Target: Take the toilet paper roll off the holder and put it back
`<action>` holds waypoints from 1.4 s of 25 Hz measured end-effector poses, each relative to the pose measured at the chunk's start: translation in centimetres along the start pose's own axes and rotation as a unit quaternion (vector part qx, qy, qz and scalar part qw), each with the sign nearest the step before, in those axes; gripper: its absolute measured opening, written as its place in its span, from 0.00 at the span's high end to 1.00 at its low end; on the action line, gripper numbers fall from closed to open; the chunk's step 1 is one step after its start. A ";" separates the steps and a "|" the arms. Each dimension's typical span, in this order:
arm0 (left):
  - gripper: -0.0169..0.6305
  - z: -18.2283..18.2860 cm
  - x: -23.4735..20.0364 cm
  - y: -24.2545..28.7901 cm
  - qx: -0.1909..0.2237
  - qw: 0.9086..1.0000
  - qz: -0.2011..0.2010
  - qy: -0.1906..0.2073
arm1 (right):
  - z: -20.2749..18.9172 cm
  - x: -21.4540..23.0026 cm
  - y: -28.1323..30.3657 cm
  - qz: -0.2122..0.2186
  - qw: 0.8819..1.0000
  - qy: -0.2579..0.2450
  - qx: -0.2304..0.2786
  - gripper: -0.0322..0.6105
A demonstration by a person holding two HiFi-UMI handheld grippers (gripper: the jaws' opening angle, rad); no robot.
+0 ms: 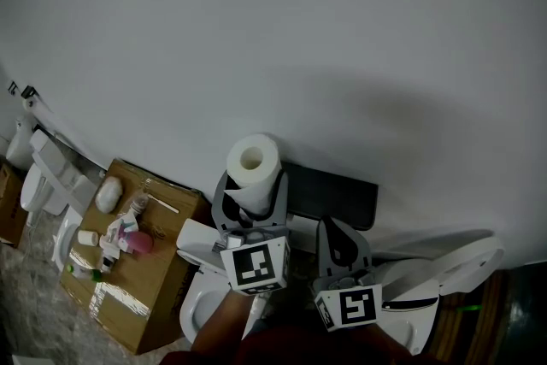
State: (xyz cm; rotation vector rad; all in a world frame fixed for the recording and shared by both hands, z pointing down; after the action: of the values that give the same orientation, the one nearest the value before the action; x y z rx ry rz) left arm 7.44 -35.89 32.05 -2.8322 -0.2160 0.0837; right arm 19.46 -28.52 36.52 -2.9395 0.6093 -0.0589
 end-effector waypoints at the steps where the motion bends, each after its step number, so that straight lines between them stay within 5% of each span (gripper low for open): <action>1: 0.37 -0.1 0.1 0.1 0.000 1.000 0.000 0.010 | 0.0 0.0 0.0 0.000 1.000 0.001 0.000 0.93; 10: 0.37 -0.7 0.6 0.3 -0.013 0.998 -0.005 0.056 | -0.3 0.2 0.2 0.000 1.000 0.004 -0.002 0.93; 24: 0.37 2.3 0.7 0.1 -0.006 0.999 -0.025 0.044 | -0.1 0.4 0.2 0.004 1.000 0.001 0.002 0.93; 35: 0.37 1.3 -0.9 -3.5 -0.048 0.998 -0.010 0.035 | -0.2 0.4 0.5 0.005 1.000 -0.002 0.000 0.93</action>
State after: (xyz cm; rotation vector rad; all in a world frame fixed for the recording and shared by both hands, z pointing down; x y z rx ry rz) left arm 5.98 -32.37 31.83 -2.9220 -0.2394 -0.0310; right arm 19.63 -29.21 36.64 -2.9357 0.6248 -0.0522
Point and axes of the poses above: the fingertips, and each gripper's own axes: y forward along the fingers, x to its right, z out of its top, the point moved 2 cm from there along -y, backward along the fingers, and after that the axes turned 6 degrees about x, right-handed, at the moved point
